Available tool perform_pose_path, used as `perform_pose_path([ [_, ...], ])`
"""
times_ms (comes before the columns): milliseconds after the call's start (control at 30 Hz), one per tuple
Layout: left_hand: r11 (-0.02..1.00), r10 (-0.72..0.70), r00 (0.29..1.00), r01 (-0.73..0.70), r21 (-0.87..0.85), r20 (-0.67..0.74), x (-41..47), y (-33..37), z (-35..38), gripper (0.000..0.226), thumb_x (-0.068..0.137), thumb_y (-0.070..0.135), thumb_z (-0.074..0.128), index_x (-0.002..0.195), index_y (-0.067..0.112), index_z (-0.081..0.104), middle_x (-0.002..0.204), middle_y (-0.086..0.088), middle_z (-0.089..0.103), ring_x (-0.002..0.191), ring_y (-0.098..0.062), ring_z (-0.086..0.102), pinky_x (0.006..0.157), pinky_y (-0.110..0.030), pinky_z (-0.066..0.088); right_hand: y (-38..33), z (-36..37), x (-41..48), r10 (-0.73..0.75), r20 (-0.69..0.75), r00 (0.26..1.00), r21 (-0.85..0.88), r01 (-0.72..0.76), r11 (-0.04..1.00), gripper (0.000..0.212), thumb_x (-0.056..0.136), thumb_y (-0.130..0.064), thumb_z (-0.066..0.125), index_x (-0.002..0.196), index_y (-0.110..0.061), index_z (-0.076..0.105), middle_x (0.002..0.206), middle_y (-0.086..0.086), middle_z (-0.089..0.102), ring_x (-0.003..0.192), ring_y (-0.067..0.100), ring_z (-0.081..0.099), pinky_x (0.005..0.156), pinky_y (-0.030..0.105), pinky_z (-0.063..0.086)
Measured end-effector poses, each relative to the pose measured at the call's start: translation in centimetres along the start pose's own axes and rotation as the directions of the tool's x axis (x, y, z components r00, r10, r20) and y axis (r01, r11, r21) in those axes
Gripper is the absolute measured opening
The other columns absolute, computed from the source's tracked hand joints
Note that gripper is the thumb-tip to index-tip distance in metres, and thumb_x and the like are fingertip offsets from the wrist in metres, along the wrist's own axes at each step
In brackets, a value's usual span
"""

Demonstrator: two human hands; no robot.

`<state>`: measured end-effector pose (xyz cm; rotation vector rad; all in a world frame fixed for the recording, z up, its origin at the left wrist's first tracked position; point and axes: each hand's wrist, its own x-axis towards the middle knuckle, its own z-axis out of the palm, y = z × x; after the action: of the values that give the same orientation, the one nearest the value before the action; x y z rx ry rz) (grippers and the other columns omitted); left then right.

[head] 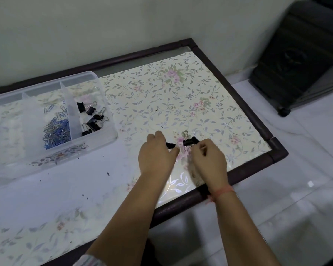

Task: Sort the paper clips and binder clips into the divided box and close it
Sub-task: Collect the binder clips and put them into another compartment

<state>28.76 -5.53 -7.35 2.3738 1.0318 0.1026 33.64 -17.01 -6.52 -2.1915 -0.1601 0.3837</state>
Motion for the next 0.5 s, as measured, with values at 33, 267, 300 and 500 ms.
perform_pose_path([
  [33, 0.999, 0.025, 1.0, -0.025, 0.043, 0.001, 0.3, 0.1, 0.0, 0.034, 0.078, 0.037, 0.062, 0.1, 0.012, 0.053, 0.098, -0.006, 0.057, 0.084, -0.026, 0.057, 0.063, -0.032, 0.041, 0.0, -0.5, 0.2, 0.125, 0.037, 0.991, 0.255, -0.131, 0.958, 0.016, 0.087, -0.023, 0.049, 0.079, -0.01, 0.056, 0.068, 0.008, 0.058, 0.061, 0.019, 0.052, 0.057, 0.029, 0.045],
  [267, 0.902, -0.078, 0.979, 0.15, -0.405, 0.188, 0.3, 0.3, -1.3, 0.022, 0.077, 0.026, 0.059, 0.084, 0.005, 0.063, 0.079, -0.004, 0.069, 0.057, -0.01, 0.053, 0.052, -0.022, 0.035, 0.0, -2.3, 1.9, 0.332, 0.48, 0.812, 0.774, -0.57, 0.274, 0.033, 0.085, -0.039, 0.064, 0.065, -0.015, 0.053, 0.062, 0.003, 0.058, 0.048, 0.009, 0.055, 0.045, 0.02, 0.052],
  [300, 0.779, -0.098, 0.941, 0.275, -0.564, 0.323, 0.0, 0.3, -1.7, 0.024, 0.078, 0.024, 0.057, 0.082, 0.001, 0.064, 0.076, -0.009, 0.068, 0.048, -0.011, 0.046, 0.049, -0.021, 0.031, 0.1, -2.2, 2.2, 0.3, 0.4, 0.866, 0.734, -0.499, 0.461, 0.028, 0.085, -0.032, 0.066, 0.069, -0.013, 0.053, 0.062, 0.004, 0.055, 0.044, 0.008, 0.05, 0.041, 0.018, 0.045],
  [500, 0.166, 0.006, 0.741, 0.661, -0.731, 0.671, -0.7, 0.4, -2.1, 0.016, 0.082, 0.018, 0.041, 0.081, 0.014, 0.057, 0.061, -0.003, 0.051, 0.054, -0.014, 0.031, 0.047, -0.023, 0.021, 0.4, -2.4, 4.0, -0.144, 0.294, 0.945, -0.199, 0.208, 0.958, 0.042, 0.073, -0.009, 0.069, 0.109, -0.028, 0.065, 0.069, -0.007, 0.058, 0.071, 0.019, 0.059, 0.069, 0.025, 0.046],
])
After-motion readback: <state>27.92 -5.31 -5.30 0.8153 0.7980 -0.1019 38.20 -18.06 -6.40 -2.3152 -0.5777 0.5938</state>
